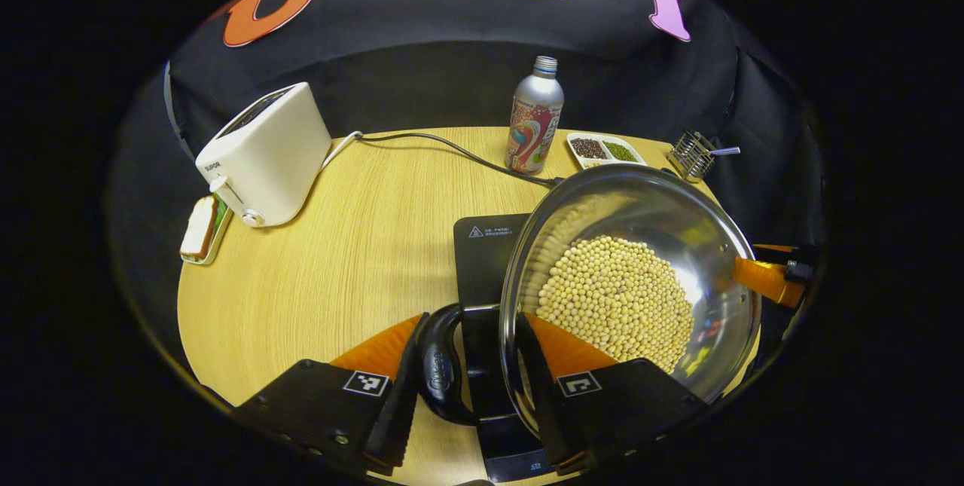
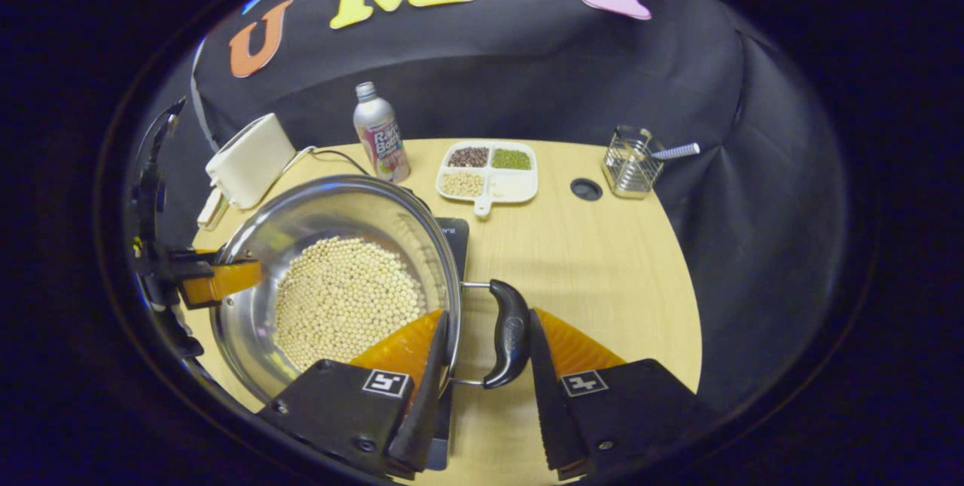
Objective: First push the handle of the pot to place it horizontally, then grasp the pot with both hands and set it on the induction cooktop.
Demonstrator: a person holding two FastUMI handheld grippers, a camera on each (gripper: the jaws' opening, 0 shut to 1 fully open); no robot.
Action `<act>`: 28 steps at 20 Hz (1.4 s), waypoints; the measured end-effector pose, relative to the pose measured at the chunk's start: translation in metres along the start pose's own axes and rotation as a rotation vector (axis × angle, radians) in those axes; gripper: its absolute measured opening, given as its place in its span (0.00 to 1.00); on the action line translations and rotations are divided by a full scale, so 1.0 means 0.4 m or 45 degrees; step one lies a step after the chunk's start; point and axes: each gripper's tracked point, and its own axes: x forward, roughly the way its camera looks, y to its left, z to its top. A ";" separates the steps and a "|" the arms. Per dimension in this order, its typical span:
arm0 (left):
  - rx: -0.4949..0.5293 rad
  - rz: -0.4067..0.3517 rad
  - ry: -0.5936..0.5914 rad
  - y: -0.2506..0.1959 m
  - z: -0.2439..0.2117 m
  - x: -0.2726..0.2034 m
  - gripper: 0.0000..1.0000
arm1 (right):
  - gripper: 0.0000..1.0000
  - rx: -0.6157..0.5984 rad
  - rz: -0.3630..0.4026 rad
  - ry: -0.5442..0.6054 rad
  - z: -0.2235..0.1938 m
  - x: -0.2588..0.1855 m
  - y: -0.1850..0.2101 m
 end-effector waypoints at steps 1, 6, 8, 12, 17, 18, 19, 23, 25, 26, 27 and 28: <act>-0.017 -0.011 0.002 -0.001 -0.005 0.004 0.66 | 0.58 0.003 -0.001 0.001 0.001 0.003 -0.001; -0.070 -0.035 -0.010 -0.004 -0.005 0.007 0.66 | 0.58 0.016 0.004 -0.038 -0.001 0.005 -0.002; -0.064 -0.036 -0.009 -0.004 -0.005 0.009 0.66 | 0.59 0.012 -0.004 -0.031 0.000 0.006 -0.004; -0.065 -0.048 0.002 -0.004 -0.002 0.012 0.66 | 0.60 0.042 -0.017 -0.026 -0.005 0.004 -0.002; -0.059 -0.055 -0.019 -0.001 0.010 -0.002 0.66 | 0.60 0.030 -0.008 -0.031 -0.004 0.001 -0.003; -0.044 -0.055 -0.060 0.004 0.027 -0.014 0.65 | 0.60 0.028 -0.012 -0.031 -0.004 -0.001 -0.004; -0.022 -0.040 -0.096 0.009 0.045 -0.035 0.66 | 0.63 0.028 -0.017 -0.029 -0.007 -0.001 -0.005; 0.059 0.038 -0.250 0.054 0.104 -0.117 0.80 | 0.70 0.019 -0.040 -0.146 0.032 -0.039 -0.007; 0.059 0.060 -0.292 0.072 0.117 -0.152 0.88 | 0.74 -0.008 -0.052 -0.204 0.055 -0.071 -0.001; 0.060 0.072 -0.313 0.079 0.121 -0.168 0.96 | 0.77 -0.021 -0.051 -0.233 0.066 -0.086 0.006; 0.062 0.086 -0.327 0.086 0.123 -0.185 0.97 | 0.77 -0.036 -0.046 -0.256 0.073 -0.102 0.016; 0.069 0.083 -0.335 0.090 0.124 -0.191 0.97 | 0.76 -0.043 -0.050 -0.274 0.080 -0.115 0.022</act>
